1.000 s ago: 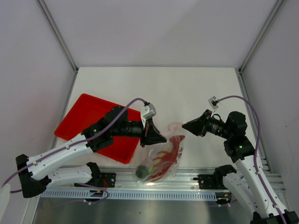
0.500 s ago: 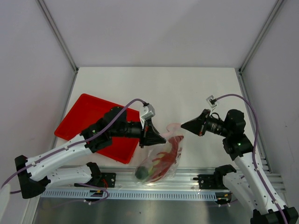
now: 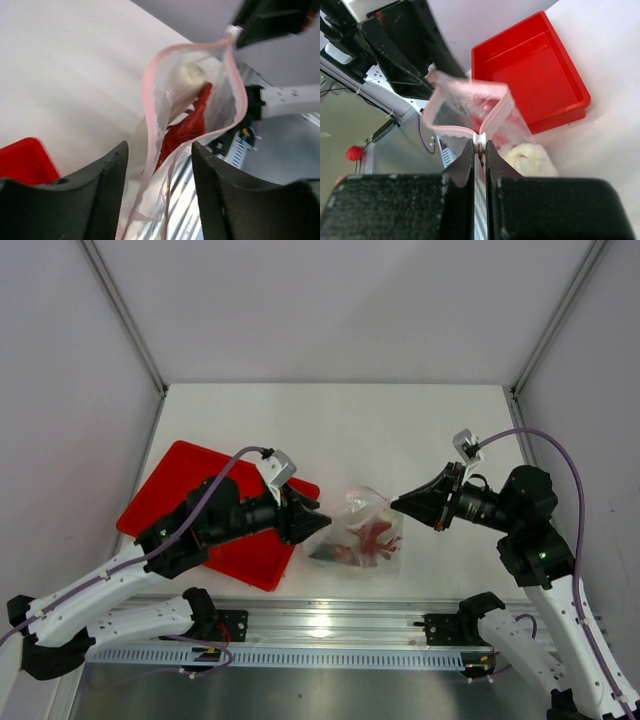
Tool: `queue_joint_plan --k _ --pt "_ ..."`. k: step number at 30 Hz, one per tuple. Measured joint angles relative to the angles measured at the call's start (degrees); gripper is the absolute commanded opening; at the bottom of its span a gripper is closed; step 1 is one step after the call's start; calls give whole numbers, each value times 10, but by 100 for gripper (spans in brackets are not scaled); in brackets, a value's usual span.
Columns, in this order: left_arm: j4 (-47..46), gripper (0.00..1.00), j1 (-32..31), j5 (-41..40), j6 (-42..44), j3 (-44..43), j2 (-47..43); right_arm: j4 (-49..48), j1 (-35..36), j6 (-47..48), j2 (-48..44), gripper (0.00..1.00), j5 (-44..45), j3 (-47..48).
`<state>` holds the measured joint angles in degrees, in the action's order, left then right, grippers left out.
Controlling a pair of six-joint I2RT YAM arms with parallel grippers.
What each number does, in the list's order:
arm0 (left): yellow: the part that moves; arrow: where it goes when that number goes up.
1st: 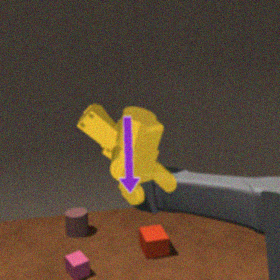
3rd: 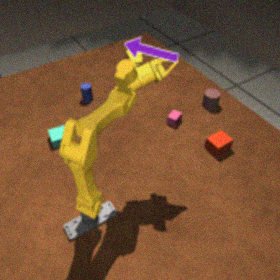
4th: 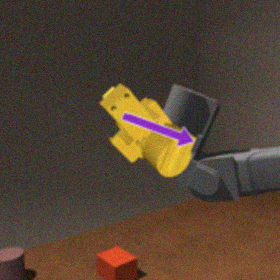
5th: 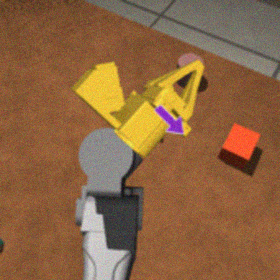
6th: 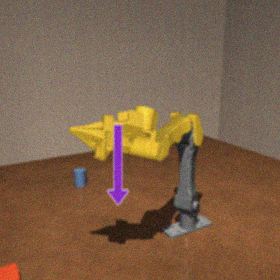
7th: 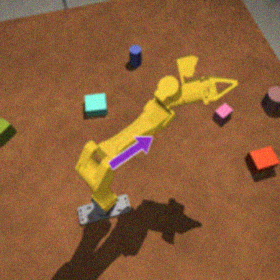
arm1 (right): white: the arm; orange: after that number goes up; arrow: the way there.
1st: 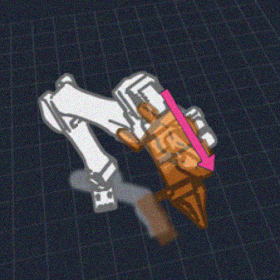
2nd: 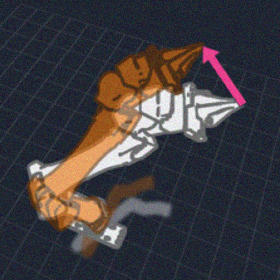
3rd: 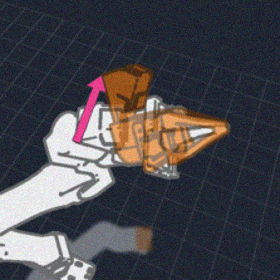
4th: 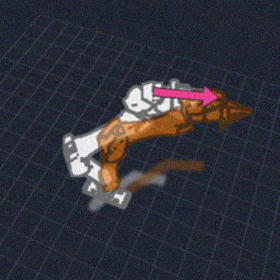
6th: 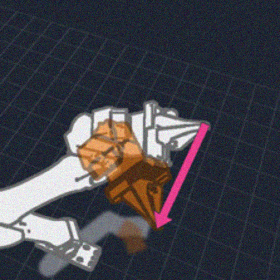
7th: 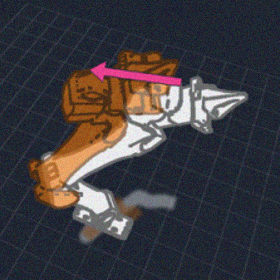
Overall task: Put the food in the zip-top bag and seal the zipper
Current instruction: Zip the zipper food storage bag at the center of the board.
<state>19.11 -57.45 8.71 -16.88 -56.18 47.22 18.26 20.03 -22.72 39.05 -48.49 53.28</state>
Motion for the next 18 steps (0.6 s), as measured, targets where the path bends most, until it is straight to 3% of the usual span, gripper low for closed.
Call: queue_joint_plan --k 3,8,12,18 --pt "38 76 0 -79 5 -29 7 14 6 10 0 0 0 10" --pt "55 90 0 -128 10 -82 18 50 20 25 7 0 0 28" --pt "27 100 -8 -71 44 -116 43 73 33 38 12 0 0 42" --pt "21 99 -56 52 152 -184 127 96 49 54 15 0 0 47"
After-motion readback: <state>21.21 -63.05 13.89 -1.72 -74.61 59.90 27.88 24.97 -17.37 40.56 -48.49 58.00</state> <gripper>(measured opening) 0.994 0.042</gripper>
